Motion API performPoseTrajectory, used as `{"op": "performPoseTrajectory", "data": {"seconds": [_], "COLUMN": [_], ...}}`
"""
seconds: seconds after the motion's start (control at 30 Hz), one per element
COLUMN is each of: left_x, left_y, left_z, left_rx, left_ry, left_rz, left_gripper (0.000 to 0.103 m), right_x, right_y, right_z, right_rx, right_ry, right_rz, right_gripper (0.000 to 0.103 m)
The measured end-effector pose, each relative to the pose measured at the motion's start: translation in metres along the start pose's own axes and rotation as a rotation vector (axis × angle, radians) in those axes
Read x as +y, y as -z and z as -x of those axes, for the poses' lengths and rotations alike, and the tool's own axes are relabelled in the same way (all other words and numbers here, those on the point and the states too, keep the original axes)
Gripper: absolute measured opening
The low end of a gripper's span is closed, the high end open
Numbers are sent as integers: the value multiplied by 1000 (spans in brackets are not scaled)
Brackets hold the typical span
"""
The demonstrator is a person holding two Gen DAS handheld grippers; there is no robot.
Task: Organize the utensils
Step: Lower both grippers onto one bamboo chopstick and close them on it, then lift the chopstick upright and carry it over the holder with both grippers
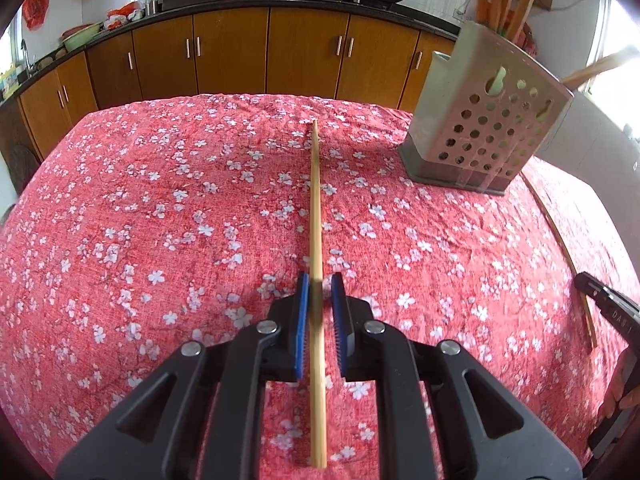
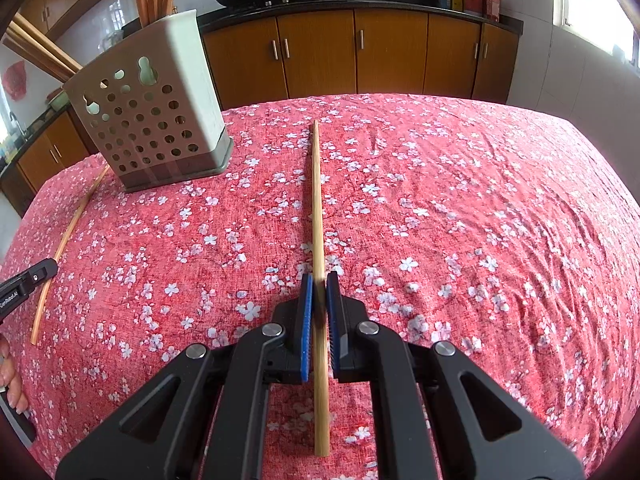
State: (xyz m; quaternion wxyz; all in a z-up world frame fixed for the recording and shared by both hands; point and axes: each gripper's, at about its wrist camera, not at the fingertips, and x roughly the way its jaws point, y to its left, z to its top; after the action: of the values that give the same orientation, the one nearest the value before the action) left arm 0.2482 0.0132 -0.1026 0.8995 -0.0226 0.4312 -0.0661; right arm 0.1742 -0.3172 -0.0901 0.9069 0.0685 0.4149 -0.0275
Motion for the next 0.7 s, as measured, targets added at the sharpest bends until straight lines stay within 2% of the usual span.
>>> {"op": "performPoseTrajectory", "data": {"seconds": [0.1,0.27,0.43,0.5,0.57,0.7], "left_x": [-3,-8,-5,0,5,10], "left_y": [7,15,17,17,14,-1], "left_z": [5,11,12,16,30,68], "left_rx": [2,-2,3,24,9,-82], "left_ry": [-2,-25,-41,-27,-18,9], "left_rz": [-9,-32,-39,-33,-19,-8], "left_gripper": [19,20,8,8,8,8], "right_x": [-2,-1,-6,-8,-10,-14], "right_y": [3,7,10,10,8,-4], "right_z": [3,7,12,16,32,76], "right_rx": [0,0,-3,-13,-66,-210], "right_ry": [-10,-5,-24,-7,-10,-11], "right_rz": [-9,-8,-24,-15,-17,-22], "right_gripper": [8,8,8,8,7,7]}}
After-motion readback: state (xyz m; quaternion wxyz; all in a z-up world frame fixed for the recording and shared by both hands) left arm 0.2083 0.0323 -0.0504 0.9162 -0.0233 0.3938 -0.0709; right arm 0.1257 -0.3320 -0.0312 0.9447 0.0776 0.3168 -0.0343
